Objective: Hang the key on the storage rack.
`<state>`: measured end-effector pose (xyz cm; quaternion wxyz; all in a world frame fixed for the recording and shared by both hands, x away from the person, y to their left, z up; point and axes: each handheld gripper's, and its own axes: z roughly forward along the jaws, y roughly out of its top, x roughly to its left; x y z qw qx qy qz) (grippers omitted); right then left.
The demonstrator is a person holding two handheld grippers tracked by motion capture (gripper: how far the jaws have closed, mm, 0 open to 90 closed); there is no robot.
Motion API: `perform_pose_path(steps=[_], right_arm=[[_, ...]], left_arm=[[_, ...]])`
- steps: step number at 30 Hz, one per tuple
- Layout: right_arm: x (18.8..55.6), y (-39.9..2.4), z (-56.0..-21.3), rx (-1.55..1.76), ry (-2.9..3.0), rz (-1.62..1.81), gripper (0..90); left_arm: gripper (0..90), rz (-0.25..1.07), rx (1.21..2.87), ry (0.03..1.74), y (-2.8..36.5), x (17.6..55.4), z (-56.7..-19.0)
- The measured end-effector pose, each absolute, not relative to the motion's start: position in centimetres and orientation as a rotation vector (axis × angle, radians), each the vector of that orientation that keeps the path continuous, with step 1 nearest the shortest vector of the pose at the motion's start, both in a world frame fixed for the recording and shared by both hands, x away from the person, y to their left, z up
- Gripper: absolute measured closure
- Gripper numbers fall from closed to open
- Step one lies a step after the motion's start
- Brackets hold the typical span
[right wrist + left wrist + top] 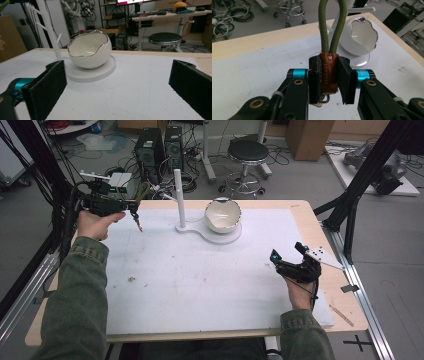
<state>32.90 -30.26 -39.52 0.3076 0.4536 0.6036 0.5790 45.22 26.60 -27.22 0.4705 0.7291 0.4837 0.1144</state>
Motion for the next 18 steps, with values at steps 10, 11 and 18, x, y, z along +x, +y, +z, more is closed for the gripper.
perform_pose_path(steps=[10, 11, 18], right_arm=[[32.8, -30.3, -39.5, 1.197, 1.599, 1.53, 0.6], [32.8, -30.3, -39.5, 1.197, 1.599, 1.53, 0.6], [32.7, -30.4, -39.5, 1.202, 1.597, 1.524, 0.6]], left_arm=[[72.5, 0.27, 1.755, 1.198, 26.4, 46.2, -28.1], [72.5, 0.271, 1.752, 1.198, 26.3, 46.3, -28.2], [72.5, 0.247, 1.743, 1.203, 25.7, 47.0, -28.9]])
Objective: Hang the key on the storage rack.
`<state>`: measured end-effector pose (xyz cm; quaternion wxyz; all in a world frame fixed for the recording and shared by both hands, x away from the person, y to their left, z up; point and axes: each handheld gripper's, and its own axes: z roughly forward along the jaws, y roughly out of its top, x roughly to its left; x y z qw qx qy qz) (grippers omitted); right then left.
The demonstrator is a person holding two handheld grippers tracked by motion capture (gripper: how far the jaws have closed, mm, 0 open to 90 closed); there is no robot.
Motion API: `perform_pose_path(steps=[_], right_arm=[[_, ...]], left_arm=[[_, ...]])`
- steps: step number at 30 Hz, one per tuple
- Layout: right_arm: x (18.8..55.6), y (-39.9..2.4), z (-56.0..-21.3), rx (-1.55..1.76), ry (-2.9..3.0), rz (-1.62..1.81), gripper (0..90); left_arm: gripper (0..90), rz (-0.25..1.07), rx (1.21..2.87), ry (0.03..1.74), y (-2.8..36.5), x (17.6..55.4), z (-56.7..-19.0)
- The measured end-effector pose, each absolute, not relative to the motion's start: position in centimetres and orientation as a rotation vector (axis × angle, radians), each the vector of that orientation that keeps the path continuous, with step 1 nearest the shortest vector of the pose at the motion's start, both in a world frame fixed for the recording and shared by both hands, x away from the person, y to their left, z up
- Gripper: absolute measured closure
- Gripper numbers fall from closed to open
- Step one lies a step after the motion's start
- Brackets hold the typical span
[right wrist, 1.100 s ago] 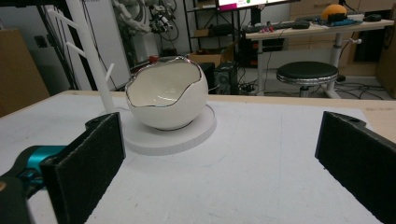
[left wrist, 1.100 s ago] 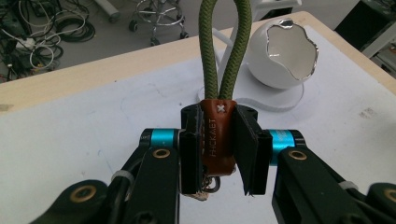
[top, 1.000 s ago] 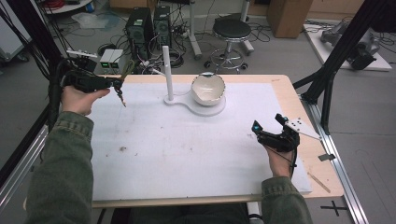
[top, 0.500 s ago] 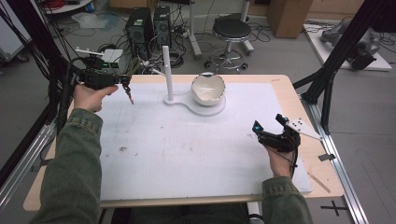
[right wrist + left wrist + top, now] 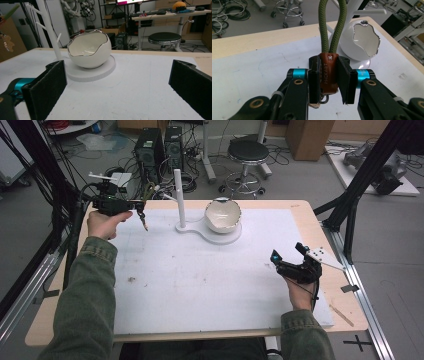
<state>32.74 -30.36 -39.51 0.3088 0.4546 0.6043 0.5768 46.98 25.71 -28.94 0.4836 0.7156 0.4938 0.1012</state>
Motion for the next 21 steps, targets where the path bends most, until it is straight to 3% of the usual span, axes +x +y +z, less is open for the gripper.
perform_pose_path(steps=[21], right_arm=[[32.7, -30.1, -39.6, 1.174, 1.624, 1.517, 0.6]], left_arm=[[72.4, 0.199, 1.702, 1.22, 24.8, 48.5, -31.5]])
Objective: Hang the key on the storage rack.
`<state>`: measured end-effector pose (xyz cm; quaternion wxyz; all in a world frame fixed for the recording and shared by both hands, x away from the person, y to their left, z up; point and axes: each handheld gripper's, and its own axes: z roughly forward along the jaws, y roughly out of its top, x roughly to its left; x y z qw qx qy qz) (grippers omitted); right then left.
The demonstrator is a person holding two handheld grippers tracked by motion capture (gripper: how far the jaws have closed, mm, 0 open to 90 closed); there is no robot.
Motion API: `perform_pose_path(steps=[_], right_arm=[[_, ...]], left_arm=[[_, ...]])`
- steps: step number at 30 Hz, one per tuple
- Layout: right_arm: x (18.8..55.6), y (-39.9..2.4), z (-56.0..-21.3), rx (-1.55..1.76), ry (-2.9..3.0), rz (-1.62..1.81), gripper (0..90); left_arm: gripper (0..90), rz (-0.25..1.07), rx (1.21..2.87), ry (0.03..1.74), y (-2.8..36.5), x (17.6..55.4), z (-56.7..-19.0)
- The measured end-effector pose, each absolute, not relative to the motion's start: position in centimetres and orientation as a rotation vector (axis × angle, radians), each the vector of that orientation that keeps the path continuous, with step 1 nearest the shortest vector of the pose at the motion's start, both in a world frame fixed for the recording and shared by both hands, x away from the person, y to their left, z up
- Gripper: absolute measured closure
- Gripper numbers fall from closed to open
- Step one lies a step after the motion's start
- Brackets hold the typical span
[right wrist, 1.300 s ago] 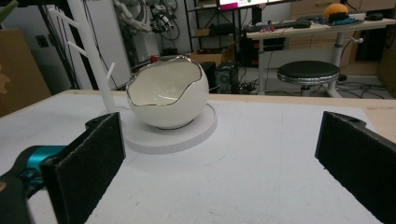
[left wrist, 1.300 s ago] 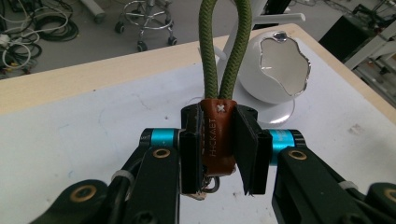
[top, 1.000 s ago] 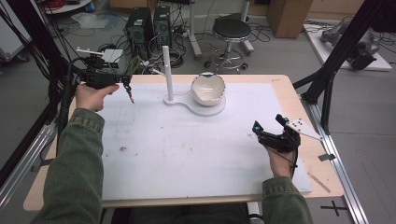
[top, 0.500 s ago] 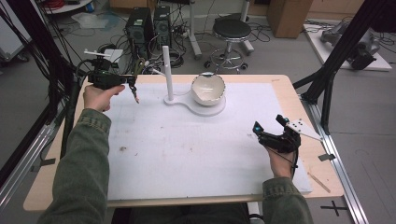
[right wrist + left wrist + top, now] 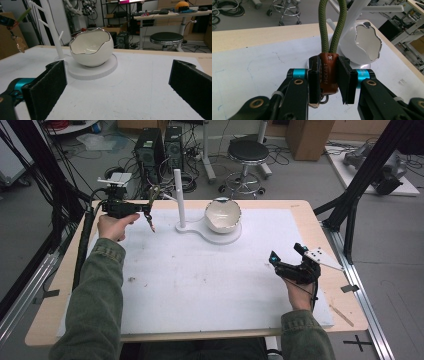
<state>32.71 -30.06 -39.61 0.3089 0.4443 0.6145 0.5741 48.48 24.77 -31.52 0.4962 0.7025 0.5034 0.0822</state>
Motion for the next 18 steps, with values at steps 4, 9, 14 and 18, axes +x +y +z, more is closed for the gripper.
perform_pose_path(steps=[4, 9, 14, 18], right_arm=[[32.7, -30.0, -39.6, 1.172, 1.624, 1.519, 0.6], [32.5, -30.1, -39.6, 1.175, 1.615, 1.522, 0.6], [32.4, -30.2, -39.6, 1.176, 1.616, 1.523, 0.6], [32.5, -30.2, -39.6, 1.175, 1.617, 1.519, 0.6]], left_arm=[[72.5, 0.186, 1.707, 1.229, 24.4, 48.8, -32.0], [72.4, 0.159, 1.687, 1.227, 23.9, 49.2, -32.4], [72.4, 0.138, 1.695, 1.235, 23.6, 49.6, -33.1], [72.4, 0.124, 1.682, 1.24, 23.2, 49.9, -33.5]])
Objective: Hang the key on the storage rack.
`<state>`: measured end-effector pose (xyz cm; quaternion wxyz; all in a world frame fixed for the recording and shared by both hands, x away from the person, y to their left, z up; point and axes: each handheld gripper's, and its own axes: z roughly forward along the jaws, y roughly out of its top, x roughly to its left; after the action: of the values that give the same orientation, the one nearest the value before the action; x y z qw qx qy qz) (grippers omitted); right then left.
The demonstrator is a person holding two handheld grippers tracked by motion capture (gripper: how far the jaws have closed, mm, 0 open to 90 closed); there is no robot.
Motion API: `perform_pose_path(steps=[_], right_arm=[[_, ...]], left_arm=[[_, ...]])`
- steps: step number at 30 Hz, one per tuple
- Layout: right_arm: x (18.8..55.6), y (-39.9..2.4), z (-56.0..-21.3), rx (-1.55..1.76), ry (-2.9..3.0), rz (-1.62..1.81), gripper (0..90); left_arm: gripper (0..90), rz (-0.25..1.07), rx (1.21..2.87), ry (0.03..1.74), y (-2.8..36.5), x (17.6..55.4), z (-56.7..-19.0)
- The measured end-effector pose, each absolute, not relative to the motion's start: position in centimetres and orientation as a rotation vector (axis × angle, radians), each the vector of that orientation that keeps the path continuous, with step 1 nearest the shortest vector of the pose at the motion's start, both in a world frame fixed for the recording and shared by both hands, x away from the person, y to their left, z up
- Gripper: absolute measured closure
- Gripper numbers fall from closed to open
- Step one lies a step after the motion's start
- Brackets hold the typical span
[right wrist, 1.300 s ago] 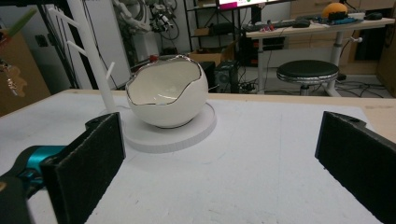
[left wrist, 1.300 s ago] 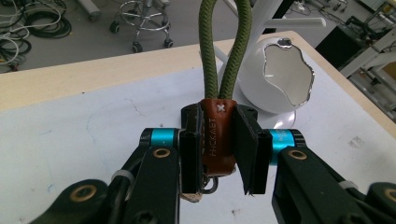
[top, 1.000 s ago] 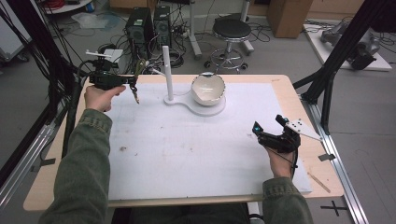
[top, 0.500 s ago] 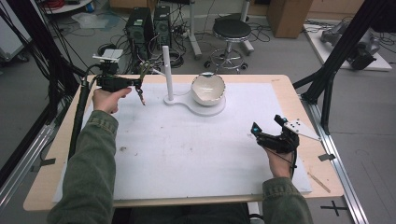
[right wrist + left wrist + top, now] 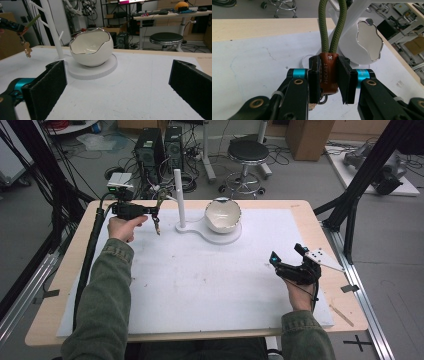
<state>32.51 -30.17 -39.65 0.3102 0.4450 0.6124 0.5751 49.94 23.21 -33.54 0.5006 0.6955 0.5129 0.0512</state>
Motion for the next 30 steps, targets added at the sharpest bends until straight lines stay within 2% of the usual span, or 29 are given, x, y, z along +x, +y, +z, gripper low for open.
perform_pose_path(steps=[30], right_arm=[[32.7, -30.0, -39.7, 1.17, 1.629, 1.516, 0.6]], left_arm=[[72.1, 0.1, 1.76, 1.234, 20.9, 50.7, -35.6]])
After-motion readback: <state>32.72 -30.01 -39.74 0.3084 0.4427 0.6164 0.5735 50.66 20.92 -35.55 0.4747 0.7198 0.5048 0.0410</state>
